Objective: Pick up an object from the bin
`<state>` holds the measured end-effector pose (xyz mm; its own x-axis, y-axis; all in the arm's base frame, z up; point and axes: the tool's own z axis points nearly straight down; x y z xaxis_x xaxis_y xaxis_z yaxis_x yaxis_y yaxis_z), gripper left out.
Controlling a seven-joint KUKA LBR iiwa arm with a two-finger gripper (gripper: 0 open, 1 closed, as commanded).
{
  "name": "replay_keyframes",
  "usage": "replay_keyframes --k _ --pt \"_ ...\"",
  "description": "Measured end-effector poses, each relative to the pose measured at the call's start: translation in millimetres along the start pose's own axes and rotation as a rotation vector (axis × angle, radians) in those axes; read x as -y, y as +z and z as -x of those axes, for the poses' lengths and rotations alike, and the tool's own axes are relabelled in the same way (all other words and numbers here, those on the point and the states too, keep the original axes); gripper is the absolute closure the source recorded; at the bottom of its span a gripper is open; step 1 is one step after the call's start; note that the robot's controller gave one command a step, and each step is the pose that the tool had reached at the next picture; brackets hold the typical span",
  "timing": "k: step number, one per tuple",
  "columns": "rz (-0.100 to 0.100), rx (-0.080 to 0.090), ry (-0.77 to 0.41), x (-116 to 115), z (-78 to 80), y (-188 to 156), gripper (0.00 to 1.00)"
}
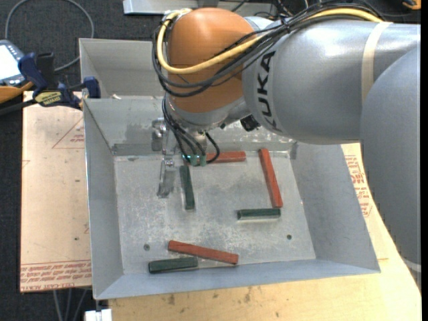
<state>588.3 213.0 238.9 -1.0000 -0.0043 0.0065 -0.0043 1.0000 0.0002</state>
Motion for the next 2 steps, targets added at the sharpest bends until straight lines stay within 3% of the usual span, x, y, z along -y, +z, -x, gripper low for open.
replay_keyframes --k 1,2 --pt "-0.001 0.001 -0.106 60 22.9 174 0.0" --pt "0.0 0.013 0.078 121 52.9 129 0.0"
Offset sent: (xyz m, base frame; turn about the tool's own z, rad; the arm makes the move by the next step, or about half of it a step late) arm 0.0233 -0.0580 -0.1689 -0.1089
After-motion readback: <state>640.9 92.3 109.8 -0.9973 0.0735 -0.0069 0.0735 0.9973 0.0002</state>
